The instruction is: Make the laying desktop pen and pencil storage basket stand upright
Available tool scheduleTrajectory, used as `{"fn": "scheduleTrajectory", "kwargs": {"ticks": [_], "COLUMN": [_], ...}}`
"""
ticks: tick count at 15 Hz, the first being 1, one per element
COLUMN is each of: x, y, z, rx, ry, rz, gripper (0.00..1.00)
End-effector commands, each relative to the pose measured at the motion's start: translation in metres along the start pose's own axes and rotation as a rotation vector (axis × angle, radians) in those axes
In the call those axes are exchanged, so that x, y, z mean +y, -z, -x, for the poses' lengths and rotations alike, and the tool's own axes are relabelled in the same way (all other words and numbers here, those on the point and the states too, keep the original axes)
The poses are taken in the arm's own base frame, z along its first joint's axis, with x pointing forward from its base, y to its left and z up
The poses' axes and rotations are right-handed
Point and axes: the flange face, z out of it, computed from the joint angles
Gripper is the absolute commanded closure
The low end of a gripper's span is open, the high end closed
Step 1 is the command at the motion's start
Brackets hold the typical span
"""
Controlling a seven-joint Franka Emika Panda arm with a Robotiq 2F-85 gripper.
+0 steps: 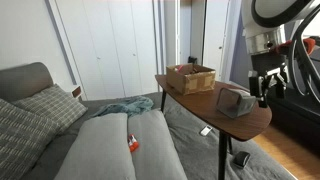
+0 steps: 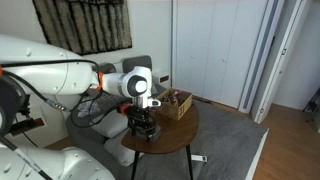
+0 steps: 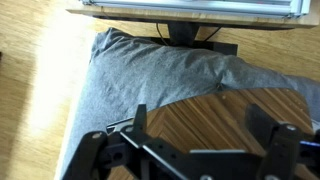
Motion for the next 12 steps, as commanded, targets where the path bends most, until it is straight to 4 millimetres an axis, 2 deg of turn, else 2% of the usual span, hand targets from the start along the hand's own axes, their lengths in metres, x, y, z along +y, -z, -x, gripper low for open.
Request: {"fn": "scheduleTrajectory", "kwargs": {"ticks": [1, 3, 7, 9, 12], "x": [0.0, 0.0, -0.001, -0.011, -0.038], "y": [0.001, 0.001, 0.035, 0.056, 0.082], "z": [0.0, 0.0, 0.006, 0.009, 0.008], "rx": [-0.001, -0.001, 0.015, 0.031, 0.059], "ry": [0.0, 0.0, 0.038, 0.061, 0.088], "rz": [0.0, 0.0, 0.03, 0.021, 0.055], "gripper": [0.0, 0.0, 0.0, 0.0, 0.0]}}
